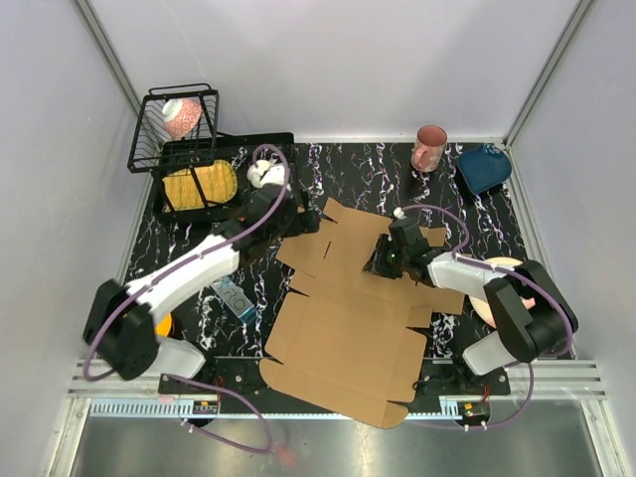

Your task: Fold the paper box

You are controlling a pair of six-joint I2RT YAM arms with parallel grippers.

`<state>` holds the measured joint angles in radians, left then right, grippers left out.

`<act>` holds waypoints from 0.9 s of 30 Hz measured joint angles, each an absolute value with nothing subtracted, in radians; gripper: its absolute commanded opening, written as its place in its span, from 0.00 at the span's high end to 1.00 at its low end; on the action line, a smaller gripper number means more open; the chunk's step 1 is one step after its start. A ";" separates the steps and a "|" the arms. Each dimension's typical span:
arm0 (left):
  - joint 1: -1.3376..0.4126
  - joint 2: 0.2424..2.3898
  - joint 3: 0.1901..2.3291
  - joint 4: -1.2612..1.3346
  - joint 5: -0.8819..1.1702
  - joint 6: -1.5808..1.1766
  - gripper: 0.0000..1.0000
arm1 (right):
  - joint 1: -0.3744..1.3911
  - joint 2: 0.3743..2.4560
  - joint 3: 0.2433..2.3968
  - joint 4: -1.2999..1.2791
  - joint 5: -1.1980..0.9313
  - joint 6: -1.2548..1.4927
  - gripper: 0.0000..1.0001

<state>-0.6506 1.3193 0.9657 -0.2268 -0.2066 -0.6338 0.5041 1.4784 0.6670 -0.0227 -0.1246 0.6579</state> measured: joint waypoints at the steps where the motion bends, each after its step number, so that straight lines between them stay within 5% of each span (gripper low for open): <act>1: -0.645 1.363 1.007 -0.229 -0.200 -0.627 0.14 | 0.504 1.499 0.666 -0.007 -0.130 0.664 0.67; 6: -0.575 1.606 1.219 -0.204 -0.138 -0.598 0.14 | 0.502 1.539 0.621 0.100 -0.162 0.700 0.67; 11: -0.521 1.820 1.402 -0.211 -0.076 -0.572 0.28 | 0.502 1.539 0.596 0.152 -0.168 0.714 0.72; 15: -0.508 1.986 1.559 -0.252 -0.054 -0.544 0.31 | 0.502 1.541 0.595 0.154 -0.166 0.718 0.73; 22: -0.513 2.144 1.677 -0.323 -0.051 -0.500 0.33 | 0.502 1.541 0.595 0.152 -0.159 0.719 0.73; 27: -0.515 2.182 1.688 -0.359 -0.052 -0.480 0.44 | 0.502 1.541 0.595 0.152 -0.159 0.719 0.73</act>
<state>-0.5152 2.1822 1.6882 -0.3592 -0.0525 -0.4801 0.5022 1.5406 0.5945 0.1516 -0.1593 0.7185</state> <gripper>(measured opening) 0.611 0.272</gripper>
